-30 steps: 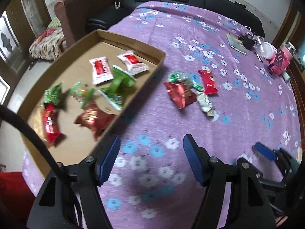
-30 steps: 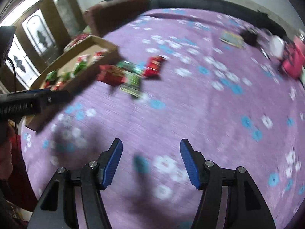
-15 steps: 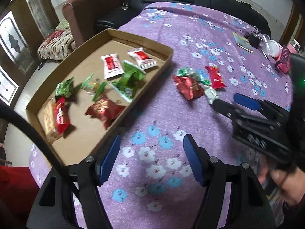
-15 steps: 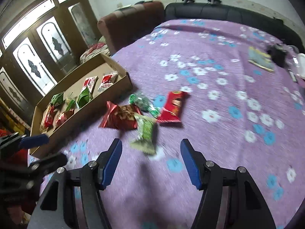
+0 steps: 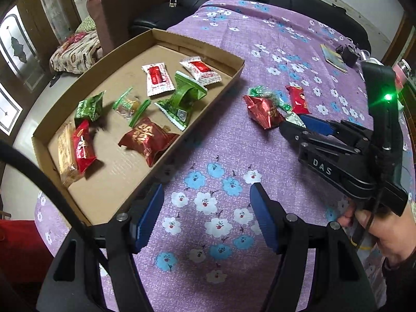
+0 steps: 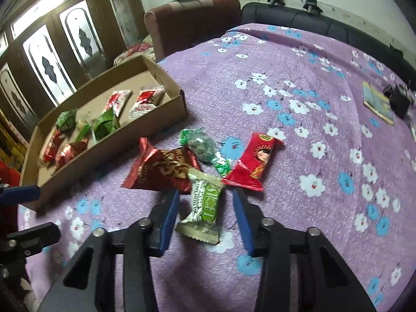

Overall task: Organize snacks
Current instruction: 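Grasp the white-green cake packet with right while left grasps the dark red gold-print bag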

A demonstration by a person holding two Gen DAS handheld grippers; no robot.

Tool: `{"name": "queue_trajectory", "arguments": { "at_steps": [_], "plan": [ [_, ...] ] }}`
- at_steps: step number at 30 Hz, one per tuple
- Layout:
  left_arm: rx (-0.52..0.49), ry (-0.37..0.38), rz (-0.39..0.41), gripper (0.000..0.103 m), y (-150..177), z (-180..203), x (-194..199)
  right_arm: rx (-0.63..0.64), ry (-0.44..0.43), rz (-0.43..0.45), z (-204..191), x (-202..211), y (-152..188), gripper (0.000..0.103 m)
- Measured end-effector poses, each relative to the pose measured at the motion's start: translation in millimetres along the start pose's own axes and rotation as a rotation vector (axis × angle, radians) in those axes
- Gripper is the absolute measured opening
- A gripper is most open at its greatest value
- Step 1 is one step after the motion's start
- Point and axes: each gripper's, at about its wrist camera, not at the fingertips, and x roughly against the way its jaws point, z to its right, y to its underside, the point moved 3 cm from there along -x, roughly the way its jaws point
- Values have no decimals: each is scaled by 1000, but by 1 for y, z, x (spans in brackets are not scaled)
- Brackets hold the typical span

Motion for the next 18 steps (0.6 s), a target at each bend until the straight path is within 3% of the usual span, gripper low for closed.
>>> {"name": "queue_trajectory", "arguments": {
  "at_steps": [3,9,15,18],
  "plan": [
    [-8,-1,7,69,-2,1,1,13,22,-29,3,1,0,21],
    [-59,38,46,69,-27,12,10,23,97,-49,18,16,18,21],
    [-169,159,8,70,-71,55,0,-12,133,-58,46,41,46,21],
    [-162,152,-37,70,-90,70,-18,-61,125,-53,58,47,52,21]
  ]
}}
